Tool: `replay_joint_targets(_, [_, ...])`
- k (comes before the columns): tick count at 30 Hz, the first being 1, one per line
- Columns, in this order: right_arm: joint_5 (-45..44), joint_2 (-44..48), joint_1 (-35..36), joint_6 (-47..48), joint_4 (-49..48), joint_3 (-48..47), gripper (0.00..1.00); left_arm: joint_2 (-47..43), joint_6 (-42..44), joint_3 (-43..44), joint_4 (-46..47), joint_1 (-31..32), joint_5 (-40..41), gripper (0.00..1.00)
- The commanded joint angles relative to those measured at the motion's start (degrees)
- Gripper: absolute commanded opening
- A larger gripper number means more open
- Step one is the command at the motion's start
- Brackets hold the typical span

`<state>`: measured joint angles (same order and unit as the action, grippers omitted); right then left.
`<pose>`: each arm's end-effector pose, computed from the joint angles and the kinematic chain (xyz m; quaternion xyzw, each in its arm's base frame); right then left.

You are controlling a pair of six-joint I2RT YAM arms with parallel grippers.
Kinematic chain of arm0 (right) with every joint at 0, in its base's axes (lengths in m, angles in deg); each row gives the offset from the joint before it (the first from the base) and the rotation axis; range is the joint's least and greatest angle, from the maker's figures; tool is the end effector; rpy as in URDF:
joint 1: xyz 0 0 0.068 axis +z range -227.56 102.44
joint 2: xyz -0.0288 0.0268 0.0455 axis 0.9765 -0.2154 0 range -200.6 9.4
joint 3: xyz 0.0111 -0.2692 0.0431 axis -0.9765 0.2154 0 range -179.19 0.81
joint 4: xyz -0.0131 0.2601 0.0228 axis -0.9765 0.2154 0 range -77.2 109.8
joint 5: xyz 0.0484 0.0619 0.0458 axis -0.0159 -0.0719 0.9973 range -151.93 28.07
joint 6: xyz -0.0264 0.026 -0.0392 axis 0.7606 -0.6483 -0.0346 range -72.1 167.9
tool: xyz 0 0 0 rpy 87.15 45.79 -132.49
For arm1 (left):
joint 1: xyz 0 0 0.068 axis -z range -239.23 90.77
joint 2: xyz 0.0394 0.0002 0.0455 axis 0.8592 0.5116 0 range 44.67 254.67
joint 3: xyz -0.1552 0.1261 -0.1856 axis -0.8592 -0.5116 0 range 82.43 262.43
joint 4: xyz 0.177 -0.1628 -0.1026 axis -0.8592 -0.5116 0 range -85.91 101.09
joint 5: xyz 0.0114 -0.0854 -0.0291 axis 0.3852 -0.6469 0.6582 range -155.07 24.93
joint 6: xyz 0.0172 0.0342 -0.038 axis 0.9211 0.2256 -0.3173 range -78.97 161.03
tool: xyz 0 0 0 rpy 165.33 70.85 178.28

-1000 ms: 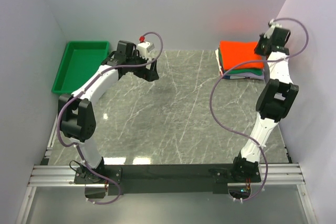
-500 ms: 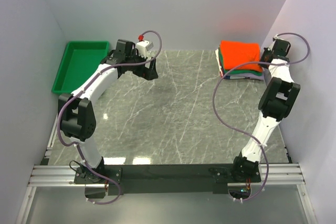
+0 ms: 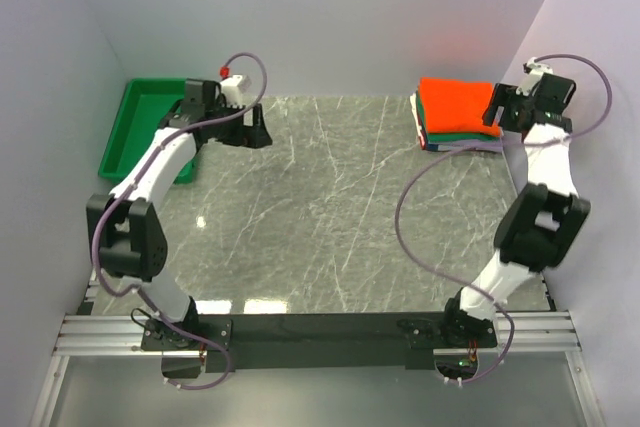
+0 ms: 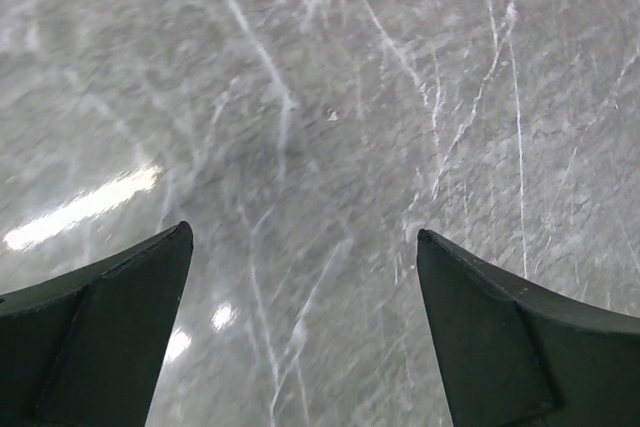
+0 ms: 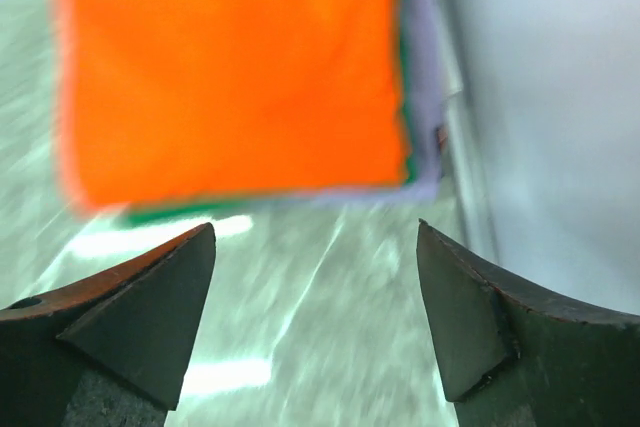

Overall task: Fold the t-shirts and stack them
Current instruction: Neatly place the folded tshirt to the corner

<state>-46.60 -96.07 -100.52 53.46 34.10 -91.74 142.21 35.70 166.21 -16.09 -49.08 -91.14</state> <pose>0.4015 -0.1600 0.3107 0.0708 0.8752 0.0001 0.4785 0.3781 -0.0836 0.3057 0.1308 0.8816 -0.2577 0.3732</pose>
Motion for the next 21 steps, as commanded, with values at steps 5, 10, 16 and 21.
replay_joint_targets(5, [13.92,20.9,2.04,9.45,10.07,15.02,0.89,-11.48,2.07,-4.77,-4.46,-1.36,2.86,1.0])
replay_joint_targets(10, [18.33,29.95,4.59,15.34,17.63,26.62,0.89,-19.55,3.91,-14.76,-4.55,-1.63,6.8,0.99])
replay_joint_targets(16, [16.05,37.52,8.45,20.36,20.44,37.44,0.91,-25.54,7.17,-23.84,-7.8,-1.63,12.61,0.99])
replay_joint_targets(21, [14.29,41.48,9.86,22.65,19.92,42.19,0.93,-29.86,8.49,-27.98,-8.15,-1.8,15.08,0.99])
